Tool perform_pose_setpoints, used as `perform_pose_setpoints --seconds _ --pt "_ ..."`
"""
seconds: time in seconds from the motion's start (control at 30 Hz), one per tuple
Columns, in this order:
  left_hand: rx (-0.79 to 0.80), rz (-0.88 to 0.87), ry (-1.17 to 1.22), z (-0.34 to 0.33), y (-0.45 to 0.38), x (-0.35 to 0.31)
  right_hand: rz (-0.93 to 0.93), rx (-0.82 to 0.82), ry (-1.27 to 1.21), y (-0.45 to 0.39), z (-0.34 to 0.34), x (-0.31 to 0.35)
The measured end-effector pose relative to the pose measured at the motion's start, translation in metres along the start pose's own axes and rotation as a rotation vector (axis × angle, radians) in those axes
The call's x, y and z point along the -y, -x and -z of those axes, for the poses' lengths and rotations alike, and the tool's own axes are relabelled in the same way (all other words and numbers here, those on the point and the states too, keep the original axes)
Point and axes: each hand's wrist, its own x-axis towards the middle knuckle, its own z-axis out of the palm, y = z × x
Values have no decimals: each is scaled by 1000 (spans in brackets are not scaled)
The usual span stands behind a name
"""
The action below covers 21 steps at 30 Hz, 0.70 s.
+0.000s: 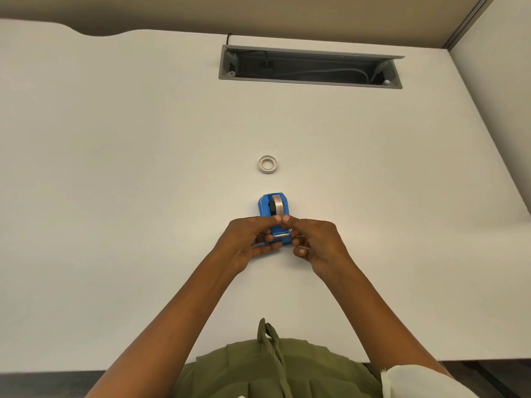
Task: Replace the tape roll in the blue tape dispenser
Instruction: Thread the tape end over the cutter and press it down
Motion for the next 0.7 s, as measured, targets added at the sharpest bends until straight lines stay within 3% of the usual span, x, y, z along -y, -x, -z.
perform_pose_setpoints --seconds 0.57,0.7 --pt "25 -27 -22 2 0 1 -77 14 -79 -3 1 -3" --pt "42 -152 -163 7 6 8 -81 -3 -37 -1 -1 -1"
